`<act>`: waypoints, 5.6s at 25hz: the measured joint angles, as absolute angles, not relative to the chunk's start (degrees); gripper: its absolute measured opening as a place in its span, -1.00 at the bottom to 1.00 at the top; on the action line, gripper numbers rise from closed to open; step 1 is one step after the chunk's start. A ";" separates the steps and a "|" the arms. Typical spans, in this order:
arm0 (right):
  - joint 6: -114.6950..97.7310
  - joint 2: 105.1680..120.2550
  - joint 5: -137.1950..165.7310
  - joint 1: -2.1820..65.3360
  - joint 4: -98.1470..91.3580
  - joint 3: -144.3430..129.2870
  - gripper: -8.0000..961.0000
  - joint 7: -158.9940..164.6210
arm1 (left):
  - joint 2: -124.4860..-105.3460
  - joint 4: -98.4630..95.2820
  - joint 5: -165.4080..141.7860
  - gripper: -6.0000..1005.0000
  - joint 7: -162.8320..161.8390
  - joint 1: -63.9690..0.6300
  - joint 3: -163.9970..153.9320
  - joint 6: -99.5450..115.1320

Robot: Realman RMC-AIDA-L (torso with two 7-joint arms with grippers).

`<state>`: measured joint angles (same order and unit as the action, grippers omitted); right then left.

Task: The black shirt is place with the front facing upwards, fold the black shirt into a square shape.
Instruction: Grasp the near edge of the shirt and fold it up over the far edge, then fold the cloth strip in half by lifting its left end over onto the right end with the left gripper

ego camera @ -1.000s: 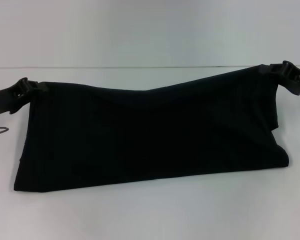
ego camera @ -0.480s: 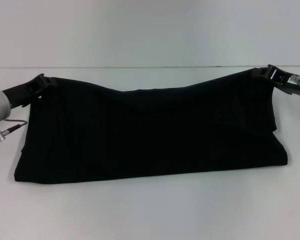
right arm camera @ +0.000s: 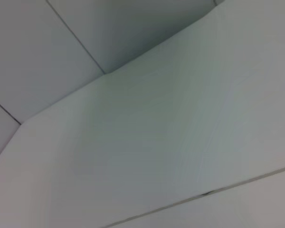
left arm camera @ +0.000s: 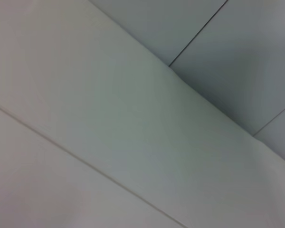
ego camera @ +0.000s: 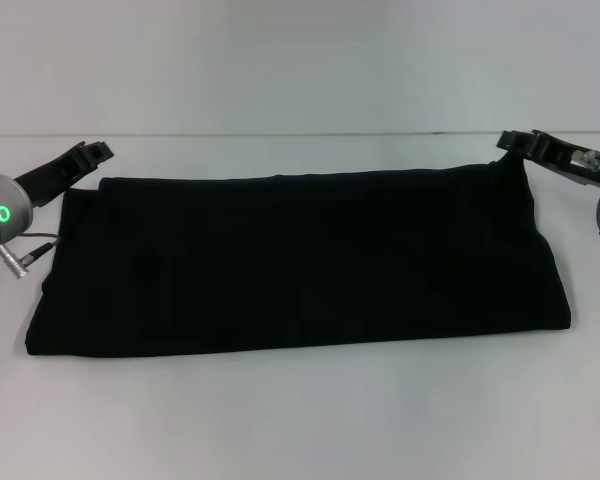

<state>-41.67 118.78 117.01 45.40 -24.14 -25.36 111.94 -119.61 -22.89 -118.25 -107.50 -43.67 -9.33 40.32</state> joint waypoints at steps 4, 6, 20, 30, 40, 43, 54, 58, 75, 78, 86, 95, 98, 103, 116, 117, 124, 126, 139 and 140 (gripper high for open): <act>-40.69 118.98 116.97 45.74 -23.58 -25.53 -0.37 110.99 | -119.64 -21.98 -116.72 -0.49 -105.86 -43.87 -9.29 39.79; -39.87 119.08 116.84 45.71 -23.51 -25.36 -0.29 110.98 | -119.68 -21.96 -116.71 -0.34 -105.93 -43.73 -9.27 40.03; -76.52 116.00 106.75 36.50 -24.63 -26.59 0.21 88.32 | -112.09 -21.09 -115.66 0.48 -116.98 -34.28 -13.85 75.73; -80.36 119.56 110.82 32.12 -24.28 -32.02 0.69 68.62 | -111.31 -33.38 -117.56 0.80 -136.19 -17.97 -21.22 90.12; -79.44 119.63 110.82 31.15 -22.96 -33.39 0.97 63.83 | -111.14 -32.16 -125.90 0.83 -144.75 -19.09 -20.89 84.98; -78.95 119.64 110.82 31.10 -22.67 -33.44 0.97 63.19 | -110.76 -30.38 -126.09 0.83 -145.23 -20.52 -20.96 82.53; -78.43 119.70 110.75 31.04 -22.39 -34.00 0.97 62.96 | -110.46 -29.45 -128.27 0.83 -147.94 -22.81 -22.70 77.23; -78.31 119.70 110.74 31.26 -22.39 -34.01 0.97 62.95 | -110.61 -29.43 -128.62 0.83 -148.11 -23.93 -22.78 76.11; -78.27 119.53 110.74 31.73 -22.93 -39.05 0.97 62.44 | -110.69 -29.65 -129.31 0.09 -145.92 -25.57 -24.26 73.18; -78.24 119.44 110.74 31.73 -23.39 -42.03 0.97 60.92 | -110.65 -29.52 -129.31 -0.12 -145.94 -25.58 -24.26 72.98; -78.19 119.67 110.74 31.82 -23.57 -43.54 0.97 59.28 | -110.92 -29.57 -129.29 -0.50 -145.48 -25.58 -24.20 72.74; -77.78 119.71 110.40 31.82 -23.56 -43.14 0.97 58.58 | -110.88 -29.82 -128.68 -0.94 -144.58 -25.97 -23.49 71.98; -77.38 119.70 110.22 31.85 -23.55 -42.85 0.97 58.62 | -110.04 -30.13 -128.66 -0.94 -144.54 -26.06 -23.39 71.60; -76.92 119.69 110.12 31.88 -23.55 -41.59 0.97 59.03 | -107.82 -31.43 -128.92 -0.94 -144.54 -25.68 -21.04 71.04; -76.68 119.70 110.12 31.13 -22.88 -39.54 0.97 59.17 | -104.92 -32.17 -126.42 -0.94 -143.69 -27.22 -15.95 71.22; -76.65 119.69 110.12 31.00 -22.83 -39.30 0.97 59.19 | -105.07 -32.17 -125.35 -0.94 -143.36 -27.79 -15.93 72.21; -76.22 119.71 110.14 29.50 -22.08 -37.49 0.97 59.24 | -108.23 -31.79 -118.41 -0.94 -139.92 -39.00 -17.13 80.27; -75.95 119.71 110.17 29.12 -21.79 -37.12 0.97 59.24 | -109.93 -31.67 -118.34 -0.94 -138.88 -43.42 -18.85 80.64; -73.80 119.69 110.23 27.82 -19.57 -36.41 0.97 59.24 | -124.25 -23.30 -116.84 -0.94 -131.55 -50.40 -34.01 79.35; -73.09 119.70 110.22 28.00 -19.25 -36.33 0.96 59.24 | -124.13 -20.35 -116.12 -0.94 -130.01 -50.17 -34.17 79.19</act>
<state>-73.09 119.70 110.22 28.00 -19.25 -36.33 59.24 -124.13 -20.35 -116.12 -130.01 -50.17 -34.17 79.19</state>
